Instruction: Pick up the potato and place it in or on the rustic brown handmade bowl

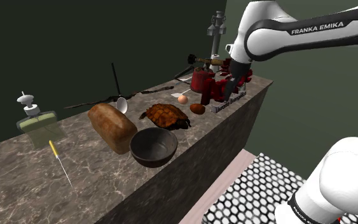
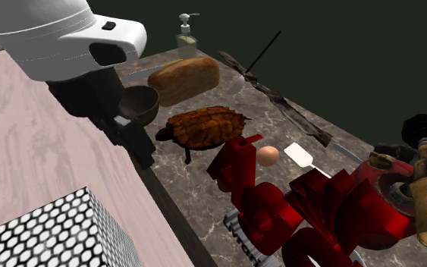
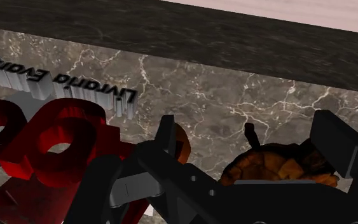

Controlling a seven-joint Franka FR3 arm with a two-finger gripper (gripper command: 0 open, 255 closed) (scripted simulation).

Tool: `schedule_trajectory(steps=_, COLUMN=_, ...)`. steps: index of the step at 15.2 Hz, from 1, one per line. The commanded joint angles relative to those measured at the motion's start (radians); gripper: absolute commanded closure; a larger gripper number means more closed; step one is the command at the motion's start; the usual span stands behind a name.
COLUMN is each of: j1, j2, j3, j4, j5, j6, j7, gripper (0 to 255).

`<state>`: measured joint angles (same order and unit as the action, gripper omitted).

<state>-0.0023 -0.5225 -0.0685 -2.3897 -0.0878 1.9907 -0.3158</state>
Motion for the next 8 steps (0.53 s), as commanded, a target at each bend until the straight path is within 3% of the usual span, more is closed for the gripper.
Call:
schedule_trajectory(steps=1, j1=0.007, j2=0.073, j3=-0.019, j4=0.021, j5=-0.001, j6=0.057, j7=-0.044, gripper=0)
schedule_trajectory(steps=8, j1=0.028, j2=0.338, j3=-0.075, j4=0.126, j5=0.028, j6=0.222, j7=-0.208, gripper=0)
